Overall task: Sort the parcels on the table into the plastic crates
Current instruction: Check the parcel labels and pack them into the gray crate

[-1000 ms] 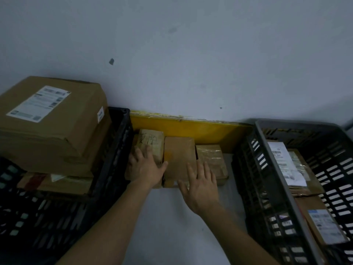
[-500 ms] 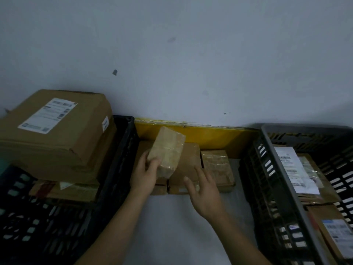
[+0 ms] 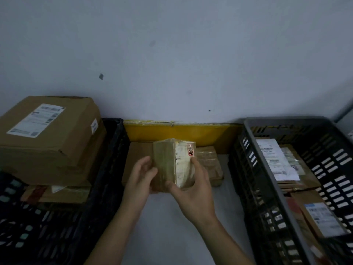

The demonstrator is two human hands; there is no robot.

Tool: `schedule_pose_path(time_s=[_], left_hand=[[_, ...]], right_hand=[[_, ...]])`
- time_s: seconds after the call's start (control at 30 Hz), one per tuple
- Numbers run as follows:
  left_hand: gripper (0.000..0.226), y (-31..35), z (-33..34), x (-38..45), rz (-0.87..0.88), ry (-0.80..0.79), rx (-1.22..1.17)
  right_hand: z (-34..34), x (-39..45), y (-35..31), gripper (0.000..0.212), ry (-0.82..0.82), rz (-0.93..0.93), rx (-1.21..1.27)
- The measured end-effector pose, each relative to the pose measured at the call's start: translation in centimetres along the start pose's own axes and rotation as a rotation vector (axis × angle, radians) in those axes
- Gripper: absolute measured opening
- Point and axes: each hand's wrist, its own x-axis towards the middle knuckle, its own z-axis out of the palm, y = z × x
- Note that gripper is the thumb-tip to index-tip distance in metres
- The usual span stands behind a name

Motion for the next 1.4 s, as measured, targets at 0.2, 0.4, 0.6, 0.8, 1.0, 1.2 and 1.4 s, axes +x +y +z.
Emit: schedule_pose_path(time_s=[0.2, 0.4, 0.6, 0.8, 1.0, 1.2, 1.4], left_hand=[[0.073, 1.7, 2.5, -0.7, 0.127, -0.129, 0.245], [0.067, 2.4, 2.0, -1.0, 0.149, -0.121, 0.139], [0.063, 3.0, 2.3, -1.8, 0.171, -0.196, 0.069], [0.050, 3.2, 3.3, -2.6, 0.200, -0.251, 0.074], [0.047, 3.5, 5.6, -2.6, 0.222, -0.374, 0.198], [0.087, 2.8, 10.0, -2.7, 0.306, -0.373, 0.344], [0.104, 2.5, 15.6, -4.6, 0.385, -0.416, 0.500]], right_hand=[[0.0, -2.1, -0.5, 0.110, 0.086, -0.076, -0.154], [-3.0, -2.4, -0.4, 0.072, 0.085, -0.115, 0.074], [-4.8, -1.6, -0.7, 0.061, -0.070, -0.038, 0.314], [-6.3, -2.1, -1.0, 0.072, -0.165, -0.006, 0.322], [-8.6, -3.1, -0.6, 0.063, -0.072, -0.054, 0.204], [-14.0, -4.7, 0.4, 0.070, 0.108, -0.045, 0.110], [-22.2, -5.0, 2.4, 0.072, 0.252, 0.006, 0.148]])
